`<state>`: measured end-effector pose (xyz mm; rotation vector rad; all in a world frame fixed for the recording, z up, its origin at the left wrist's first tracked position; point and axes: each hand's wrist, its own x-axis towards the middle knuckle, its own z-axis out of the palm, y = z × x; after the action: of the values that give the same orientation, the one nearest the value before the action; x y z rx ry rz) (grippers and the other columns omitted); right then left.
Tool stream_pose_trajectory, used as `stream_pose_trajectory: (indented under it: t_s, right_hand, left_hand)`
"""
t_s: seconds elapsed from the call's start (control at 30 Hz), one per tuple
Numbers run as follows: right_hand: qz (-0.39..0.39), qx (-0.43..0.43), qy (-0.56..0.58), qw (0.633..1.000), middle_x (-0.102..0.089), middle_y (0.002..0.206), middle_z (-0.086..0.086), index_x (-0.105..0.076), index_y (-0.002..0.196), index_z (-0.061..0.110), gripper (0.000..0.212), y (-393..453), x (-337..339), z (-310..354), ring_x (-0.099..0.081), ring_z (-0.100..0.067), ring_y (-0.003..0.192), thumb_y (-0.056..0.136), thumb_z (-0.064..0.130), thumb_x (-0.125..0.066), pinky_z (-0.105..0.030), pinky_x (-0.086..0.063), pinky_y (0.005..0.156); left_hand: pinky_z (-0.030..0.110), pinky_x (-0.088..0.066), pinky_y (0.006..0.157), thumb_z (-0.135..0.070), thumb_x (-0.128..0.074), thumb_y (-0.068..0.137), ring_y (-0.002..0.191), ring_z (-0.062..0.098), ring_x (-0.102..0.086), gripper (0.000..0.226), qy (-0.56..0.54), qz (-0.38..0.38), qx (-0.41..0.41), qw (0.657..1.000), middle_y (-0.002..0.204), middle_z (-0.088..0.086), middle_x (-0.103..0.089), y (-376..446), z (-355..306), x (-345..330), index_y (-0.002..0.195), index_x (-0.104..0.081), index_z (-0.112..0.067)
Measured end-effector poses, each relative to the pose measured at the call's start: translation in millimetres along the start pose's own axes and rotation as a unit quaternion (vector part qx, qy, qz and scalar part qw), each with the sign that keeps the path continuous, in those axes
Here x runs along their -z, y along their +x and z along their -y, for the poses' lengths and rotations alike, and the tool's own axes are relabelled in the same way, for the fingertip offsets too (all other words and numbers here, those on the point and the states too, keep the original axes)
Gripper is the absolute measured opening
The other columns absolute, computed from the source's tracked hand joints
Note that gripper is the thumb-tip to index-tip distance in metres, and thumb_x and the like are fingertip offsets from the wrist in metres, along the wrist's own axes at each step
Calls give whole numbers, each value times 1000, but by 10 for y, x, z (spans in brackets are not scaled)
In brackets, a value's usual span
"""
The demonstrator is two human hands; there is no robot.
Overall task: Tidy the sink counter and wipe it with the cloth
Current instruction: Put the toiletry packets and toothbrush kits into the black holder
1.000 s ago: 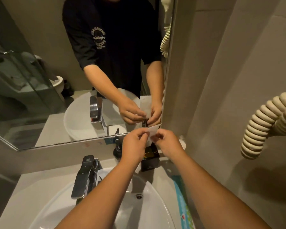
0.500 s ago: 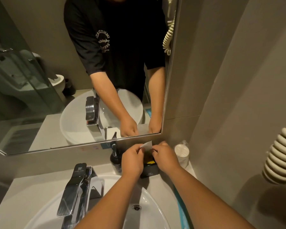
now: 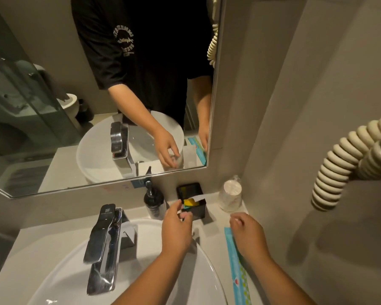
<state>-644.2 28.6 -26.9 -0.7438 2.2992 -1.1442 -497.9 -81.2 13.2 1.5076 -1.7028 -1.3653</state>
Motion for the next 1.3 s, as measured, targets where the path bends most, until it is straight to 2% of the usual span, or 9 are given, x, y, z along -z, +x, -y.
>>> stream_pose_trajectory:
  t_s: [0.17,0.33,0.47,0.57,0.67,0.77,0.97,1.1,1.3]
  right_hand:
    - [-49,-105,-90,989,-64,63,1,-61,63,16,23,-464,162,-566,-60,-23,65,86,14,-55,-37,-53,67]
    - [41,-135,-216,966,-70,94,-4,-63,93,18,28,-668,127,-691,-64,-27,89,87,44,-55,-32,-51,78]
    - [72,-132,-296,943,-67,114,-4,-56,108,20,31,-729,39,-556,-63,-28,107,89,42,-47,-33,-48,79]
    - [103,-146,-317,931,-64,111,-5,-44,94,20,8,-733,-48,-473,-63,-28,103,88,25,-45,-32,-44,73]
    - [123,-188,-261,939,-64,106,-7,-48,96,17,10,-709,-119,-500,-63,-27,99,88,24,-47,-29,-43,72]
    - [115,-240,-78,961,-69,80,-10,-63,75,11,9,-653,-112,-576,-65,-23,74,79,9,-54,-29,-47,64]
    - [61,-156,199,966,-52,52,-7,-61,57,10,25,-534,137,-363,-48,-18,51,76,-5,-70,-30,-41,55]
    - [115,-61,224,966,-58,50,2,-68,73,9,13,-393,325,150,-43,-8,42,85,5,-69,-18,-37,40]
    - [122,26,193,973,-70,66,1,-70,74,17,17,-44,246,738,-64,-9,62,85,5,-68,-24,-53,60]
  left_hand:
    - [34,-53,86,-16,-49,96,97,18,-63,26,-150,58,144,976,109,2,-65,-569,107,-136,120,-53,-25]
    - [33,-39,67,-4,-42,88,67,22,-40,31,-97,182,171,963,71,11,-42,-826,88,-478,63,-39,-22]
    - [39,-53,81,-4,-48,86,88,34,-64,12,-24,237,182,954,92,22,-64,-732,-1,-751,79,-56,-8]
    - [28,-44,66,-8,-47,92,80,25,-57,6,45,230,197,952,84,11,-56,-658,-20,-876,90,-52,-5]
    - [23,-41,58,-9,-44,95,73,19,-55,18,90,233,203,947,88,8,-58,-622,11,-925,108,-54,-3]
    - [28,-49,73,-6,-42,94,110,31,-62,34,80,232,202,948,125,21,-61,-577,6,-949,125,-53,5]
    - [32,-50,77,-9,-52,88,85,23,-62,12,52,210,54,975,93,14,-66,-520,-159,-646,93,-62,-8]
    - [36,-56,85,-16,-59,91,89,18,-68,12,-57,199,-3,978,95,4,-71,-398,-376,-255,100,-68,-15]
    - [31,-55,81,-16,-62,89,86,13,-68,13,-62,145,-122,980,90,-5,-74,-150,-655,153,95,-74,-18]
